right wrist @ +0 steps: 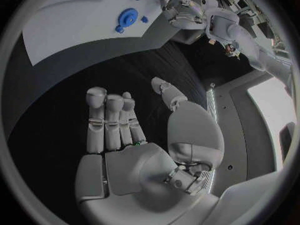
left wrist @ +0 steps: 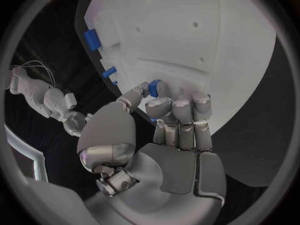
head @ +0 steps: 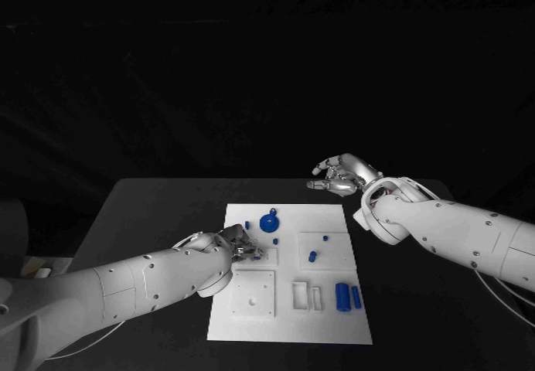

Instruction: Assemble the parts on the task board

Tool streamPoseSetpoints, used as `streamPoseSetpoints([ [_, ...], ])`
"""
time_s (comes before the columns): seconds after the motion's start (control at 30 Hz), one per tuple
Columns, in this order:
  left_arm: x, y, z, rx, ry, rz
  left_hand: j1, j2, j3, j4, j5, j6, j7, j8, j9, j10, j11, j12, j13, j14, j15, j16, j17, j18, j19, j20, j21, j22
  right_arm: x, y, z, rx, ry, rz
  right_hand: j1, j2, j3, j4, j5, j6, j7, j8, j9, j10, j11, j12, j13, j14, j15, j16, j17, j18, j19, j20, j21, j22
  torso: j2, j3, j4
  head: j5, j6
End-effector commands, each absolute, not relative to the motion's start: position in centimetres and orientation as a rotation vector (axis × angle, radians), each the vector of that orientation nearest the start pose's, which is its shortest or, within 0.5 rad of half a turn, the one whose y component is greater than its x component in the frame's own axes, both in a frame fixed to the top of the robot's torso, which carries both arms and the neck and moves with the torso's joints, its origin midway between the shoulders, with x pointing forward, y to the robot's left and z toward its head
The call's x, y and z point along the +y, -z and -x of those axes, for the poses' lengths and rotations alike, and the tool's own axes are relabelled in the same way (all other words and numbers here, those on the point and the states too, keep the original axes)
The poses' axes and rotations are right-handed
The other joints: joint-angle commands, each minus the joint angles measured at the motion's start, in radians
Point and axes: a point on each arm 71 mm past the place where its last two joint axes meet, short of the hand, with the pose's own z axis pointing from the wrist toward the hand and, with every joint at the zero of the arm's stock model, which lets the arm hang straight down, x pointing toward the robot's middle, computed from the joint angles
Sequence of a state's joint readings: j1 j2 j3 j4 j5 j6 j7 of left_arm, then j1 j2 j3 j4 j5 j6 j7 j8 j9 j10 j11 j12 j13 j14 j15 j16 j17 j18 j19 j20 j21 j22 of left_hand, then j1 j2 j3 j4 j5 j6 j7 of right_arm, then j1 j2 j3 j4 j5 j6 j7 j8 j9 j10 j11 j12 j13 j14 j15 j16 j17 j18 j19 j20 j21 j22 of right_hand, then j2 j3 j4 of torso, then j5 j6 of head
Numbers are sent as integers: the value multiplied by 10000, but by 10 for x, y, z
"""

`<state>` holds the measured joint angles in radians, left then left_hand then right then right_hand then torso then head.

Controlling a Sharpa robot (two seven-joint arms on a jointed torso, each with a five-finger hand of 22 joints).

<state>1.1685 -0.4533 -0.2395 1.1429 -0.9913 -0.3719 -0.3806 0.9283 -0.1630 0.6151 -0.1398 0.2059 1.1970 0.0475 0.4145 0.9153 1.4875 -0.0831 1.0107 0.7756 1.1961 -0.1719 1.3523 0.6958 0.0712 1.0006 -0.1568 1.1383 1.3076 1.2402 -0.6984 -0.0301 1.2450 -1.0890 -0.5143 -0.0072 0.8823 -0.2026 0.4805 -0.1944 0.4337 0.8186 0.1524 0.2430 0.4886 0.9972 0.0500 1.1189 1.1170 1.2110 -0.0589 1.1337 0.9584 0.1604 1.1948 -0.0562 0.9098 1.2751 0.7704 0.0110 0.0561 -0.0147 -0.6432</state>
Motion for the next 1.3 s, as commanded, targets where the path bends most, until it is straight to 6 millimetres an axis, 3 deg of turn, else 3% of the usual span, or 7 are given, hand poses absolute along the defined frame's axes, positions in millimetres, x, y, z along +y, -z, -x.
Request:
streamPoseSetpoints([
  [0.03,129,298,-508,20378,4908,3516,-11,-85,4,64,-49,814,-876,-24,-27,-661,-640,67,-18,487,-578,70,-14,162,-80,-1159,33,128,-218,167,-546,14940,-7243,-2562,17,120,-57,6,64,-24,94,24,-16,-66,-19,58,-16,13,-34,-66,-13,1014,-10,6,-36,18,4,0,2,0,-12],
  [0.4,130,299,-509,20410,4862,3557,-48,-230,19,264,-194,792,-876,14,-39,-676,-638,117,-83,477,-583,95,-43,172,-84,-1158,37,125,-218,167,-546,14931,-7242,-2557,16,116,-63,5,60,-24,95,23,-18,-70,-18,64,-25,11,-33,-67,-13,1014,-10,7,-39,21,-1,-1,3,-13,-10],
  [0.5,130,299,-509,20426,4810,3583,-15,-307,38,393,-472,773,-879,48,-48,-690,-640,162,-138,466,-589,116,-69,184,-90,-1160,43,125,-218,167,-546,14928,-7247,-2555,13,115,-65,6,58,-23,95,23,-19,-71,-18,65,-27,11,-33,-68,-14,1014,-10,8,-40,22,0,-4,2,-14,-10],
  [0.57,131,299,-509,20443,4775,3597,12,-396,52,513,-855,757,-880,76,-59,-703,-640,199,-188,455,-593,132,-93,193,-96,-1158,46,122,-218,167,-546,14930,-7246,-2557,10,115,-67,8,57,-23,95,23,-19,-72,-17,66,-29,11,-33,-68,-14,1014,-10,8,-41,22,1,-4,0,-9,1],
  [0.73,133,299,-510,20429,4699,3654,35,-492,62,607,-1074,747,-877,98,-67,-711,-637,227,-227,447,-595,148,-110,198,-102,-1156,49,120,-219,167,-546,14916,-7235,-2565,1,112,-73,13,51,-23,96,23,-21,-74,-17,70,-34,10,-32,-68,-14,1014,-10,10,-43,24,5,-4,3,-14,15],
  [0.8,134,299,-510,20438,4689,3657,9,-639,65,781,-1481,738,-877,123,-76,-718,-636,263,-269,440,-596,169,-128,203,-107,-1153,50,116,-219,167,-546,14912,-7237,-2564,-4,110,-76,16,47,-24,96,23,-22,-75,-16,72,-37,10,-32,-68,-14,1014,-9,11,-44,25,6,-4,3,-11,11],
  [1.3,139,299,-510,20396,4583,3759,-56,-790,24,983,-1556,735,-877,159,-70,-720,-637,313,-296,436,-599,205,-136,211,-101,-1153,66,114,-221,167,-546,14900,-7203,-2581,-19,110,-86,27,37,-24,97,22,-25,-78,-16,81,-48,11,-31,-67,-13,1014,-8,12,-48,28,-1,-3,6,-13,35],
])
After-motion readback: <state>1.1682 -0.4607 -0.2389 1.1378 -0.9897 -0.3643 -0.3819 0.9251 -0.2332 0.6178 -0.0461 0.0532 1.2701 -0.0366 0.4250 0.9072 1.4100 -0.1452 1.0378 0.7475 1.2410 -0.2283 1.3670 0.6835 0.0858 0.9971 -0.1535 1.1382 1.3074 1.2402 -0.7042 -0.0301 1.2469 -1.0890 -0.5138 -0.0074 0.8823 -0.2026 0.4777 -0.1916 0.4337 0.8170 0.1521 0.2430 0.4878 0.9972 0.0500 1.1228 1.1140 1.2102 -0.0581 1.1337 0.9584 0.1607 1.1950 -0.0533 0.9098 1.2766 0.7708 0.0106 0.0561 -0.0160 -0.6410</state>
